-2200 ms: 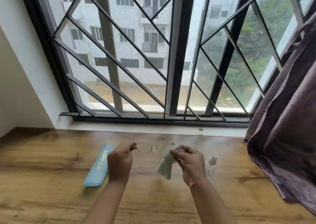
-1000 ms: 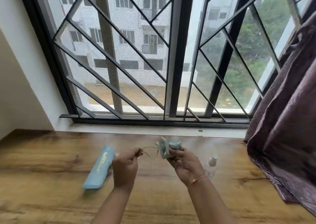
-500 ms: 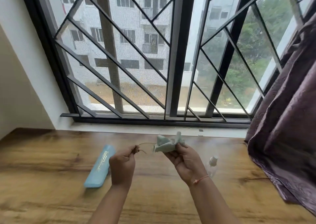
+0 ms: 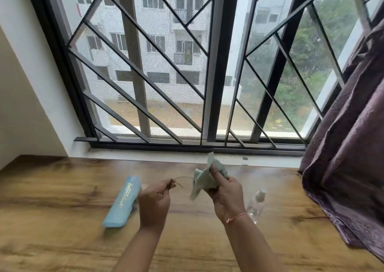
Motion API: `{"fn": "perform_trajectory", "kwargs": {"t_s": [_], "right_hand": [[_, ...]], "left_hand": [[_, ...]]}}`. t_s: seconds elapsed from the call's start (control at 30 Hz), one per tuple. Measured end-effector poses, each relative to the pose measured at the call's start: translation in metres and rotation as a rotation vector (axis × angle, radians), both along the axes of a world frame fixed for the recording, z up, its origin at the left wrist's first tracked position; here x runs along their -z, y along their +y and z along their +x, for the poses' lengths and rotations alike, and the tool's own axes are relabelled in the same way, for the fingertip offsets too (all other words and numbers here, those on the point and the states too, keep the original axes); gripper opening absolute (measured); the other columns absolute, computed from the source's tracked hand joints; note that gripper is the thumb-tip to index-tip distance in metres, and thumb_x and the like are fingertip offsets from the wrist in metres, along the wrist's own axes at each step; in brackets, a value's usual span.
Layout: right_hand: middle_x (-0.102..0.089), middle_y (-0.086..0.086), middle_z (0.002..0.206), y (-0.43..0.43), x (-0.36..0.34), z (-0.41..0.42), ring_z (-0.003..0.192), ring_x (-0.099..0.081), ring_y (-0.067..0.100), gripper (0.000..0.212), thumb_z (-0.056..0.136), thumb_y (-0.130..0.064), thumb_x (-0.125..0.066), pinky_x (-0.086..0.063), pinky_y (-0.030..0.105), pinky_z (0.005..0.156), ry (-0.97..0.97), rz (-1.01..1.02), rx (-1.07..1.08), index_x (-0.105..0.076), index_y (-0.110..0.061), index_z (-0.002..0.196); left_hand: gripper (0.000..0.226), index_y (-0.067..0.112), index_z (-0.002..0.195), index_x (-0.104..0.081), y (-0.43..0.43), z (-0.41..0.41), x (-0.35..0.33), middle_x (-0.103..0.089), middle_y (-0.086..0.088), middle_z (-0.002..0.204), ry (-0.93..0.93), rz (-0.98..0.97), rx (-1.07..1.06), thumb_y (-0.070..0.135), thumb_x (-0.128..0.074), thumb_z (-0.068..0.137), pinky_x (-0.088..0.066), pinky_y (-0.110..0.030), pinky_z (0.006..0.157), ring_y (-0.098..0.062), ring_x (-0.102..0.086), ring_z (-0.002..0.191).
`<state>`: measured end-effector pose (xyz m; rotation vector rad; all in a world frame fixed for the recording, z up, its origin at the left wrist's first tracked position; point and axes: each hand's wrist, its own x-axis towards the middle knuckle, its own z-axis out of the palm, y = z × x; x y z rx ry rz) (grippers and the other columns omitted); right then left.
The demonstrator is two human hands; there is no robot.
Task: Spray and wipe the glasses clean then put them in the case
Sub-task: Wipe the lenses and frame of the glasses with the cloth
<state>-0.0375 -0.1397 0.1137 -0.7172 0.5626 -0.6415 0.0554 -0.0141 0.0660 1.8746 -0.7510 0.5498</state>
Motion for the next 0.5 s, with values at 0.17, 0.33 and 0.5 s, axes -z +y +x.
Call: {"fn": "perform_trajectory", "kwargs": {"t_s": [0.17, 0.33, 0.5], "right_hand": [[-0.068, 0.026, 0.09, -0.0036, 0.0033, -0.0026, 0.082, -0.069, 0.034, 0.019, 0.095, -0.004, -0.042, -0.059, 0.038, 0.065, -0.067, 0.055, -0.126, -0.057, 0.008, 0.094], [-0.064, 0.018, 0.084, -0.0029, 0.0065, -0.0061, 0.072, -0.068, 0.026, 0.036, 0.074, 0.029, -0.043, -0.057, 0.031, 0.058, -0.023, -0.052, -0.17, -0.057, 0.004, 0.096], [-0.06, 0.023, 0.092, 0.0043, 0.0096, -0.0001, 0.083, -0.062, 0.032, 0.042, 0.054, 0.012, -0.072, -0.056, 0.032, 0.061, 0.061, -0.077, -0.063, -0.059, 0.005, 0.093]], "left_hand": [[0.023, 0.003, 0.077, -0.075, 0.0043, 0.0079, 0.0007, -0.073, -0.005, 0.07, 0.075, 0.002, -0.054, -0.014, -0.076, 0.062, -0.041, -0.006, 0.064, 0.0, -0.059, 0.067], [0.023, 0.003, 0.077, -0.075, 0.0035, 0.0071, 0.0005, -0.073, -0.006, 0.07, 0.077, -0.001, -0.069, -0.015, -0.075, 0.062, -0.039, -0.002, 0.065, 0.004, -0.055, 0.072], [0.027, 0.002, 0.079, -0.074, 0.0035, 0.0048, 0.0036, -0.073, -0.007, 0.072, 0.057, -0.003, -0.047, -0.019, -0.069, 0.062, -0.038, 0.003, 0.072, 0.001, -0.059, 0.075]]}}
